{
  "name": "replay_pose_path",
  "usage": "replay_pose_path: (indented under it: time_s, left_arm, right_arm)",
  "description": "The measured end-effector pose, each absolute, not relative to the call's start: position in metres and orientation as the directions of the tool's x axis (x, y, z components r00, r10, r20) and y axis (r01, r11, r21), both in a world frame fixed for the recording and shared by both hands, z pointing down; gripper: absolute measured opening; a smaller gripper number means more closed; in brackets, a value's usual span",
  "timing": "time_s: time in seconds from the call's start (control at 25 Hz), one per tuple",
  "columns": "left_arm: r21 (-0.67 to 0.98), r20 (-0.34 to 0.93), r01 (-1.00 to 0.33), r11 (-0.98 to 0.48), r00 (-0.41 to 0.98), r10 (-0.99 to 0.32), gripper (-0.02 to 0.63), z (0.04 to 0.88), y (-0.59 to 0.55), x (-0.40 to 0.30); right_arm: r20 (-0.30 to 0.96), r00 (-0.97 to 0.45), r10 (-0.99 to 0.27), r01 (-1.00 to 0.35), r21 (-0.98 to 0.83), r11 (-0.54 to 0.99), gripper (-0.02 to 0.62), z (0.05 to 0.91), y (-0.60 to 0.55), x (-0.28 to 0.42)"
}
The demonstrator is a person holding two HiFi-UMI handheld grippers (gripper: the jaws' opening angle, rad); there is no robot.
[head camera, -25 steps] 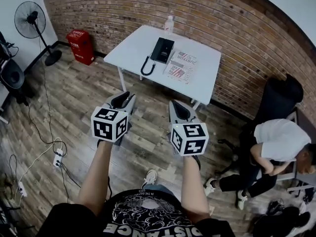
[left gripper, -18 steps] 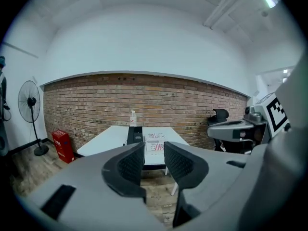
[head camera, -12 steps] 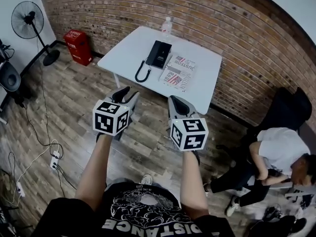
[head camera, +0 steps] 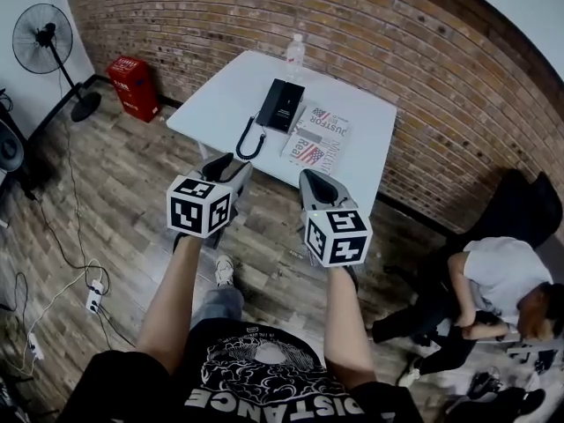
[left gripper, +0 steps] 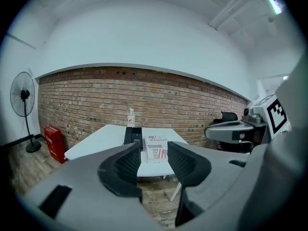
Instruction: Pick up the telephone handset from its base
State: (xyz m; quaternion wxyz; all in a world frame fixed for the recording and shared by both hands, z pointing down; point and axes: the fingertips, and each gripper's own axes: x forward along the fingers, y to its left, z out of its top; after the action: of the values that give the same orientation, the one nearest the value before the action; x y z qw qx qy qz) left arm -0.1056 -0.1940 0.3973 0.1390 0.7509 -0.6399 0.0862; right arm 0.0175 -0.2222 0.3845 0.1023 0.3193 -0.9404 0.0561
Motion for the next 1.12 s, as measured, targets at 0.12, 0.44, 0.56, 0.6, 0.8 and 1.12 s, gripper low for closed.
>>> replay_pose_path:
  time_s: [0.12, 0.44, 0.56, 0.6, 0.8, 1.12]
  left_arm:
    - [0.102, 0.31, -0.981, -0.164, 0.188, -0.932, 0.163, 0.404, -0.213, -0.117]
    - [0.134, 0.321, -0.963, -0.232, 0.264, -0.91, 0.167, 0.421, -0.283, -0.159]
    - [0.147, 0.328, -0.951, -0.271, 0.306, -0.894, 0.167, 0.429, -0.313, -0.173]
    - [0.151, 0.331, -0.947, -0.282, 0.317, -0.889, 0.167, 0.431, -0.323, -0.177]
    - [0.172, 0.349, -0.926, -0.337, 0.377, -0.858, 0.167, 0.441, -0.372, -0.196]
    - [0.246, 0.381, -0.877, -0.413, 0.48, -0.791, 0.167, 0.467, -0.439, -0.213]
  right_arm:
    - [0.228, -0.769, -0.597, -0.619, -0.038, 0.784, 0.0, 0.388, -0.239, 0.005]
    - [0.257, -0.739, -0.623, -0.649, -0.02, 0.761, 0.0, 0.399, -0.294, -0.041]
    - [0.27, -0.722, -0.637, -0.664, -0.01, 0.748, 0.0, 0.402, -0.316, -0.055]
    - [0.274, -0.717, -0.641, -0.668, -0.007, 0.745, 0.0, 0.403, -0.323, -0.06]
    - [0.285, -0.691, -0.664, -0.696, -0.012, 0.718, 0.0, 0.406, -0.36, -0.079]
    - [0.318, -0.636, -0.703, -0.745, -0.014, 0.667, 0.0, 0.417, -0.409, -0.096]
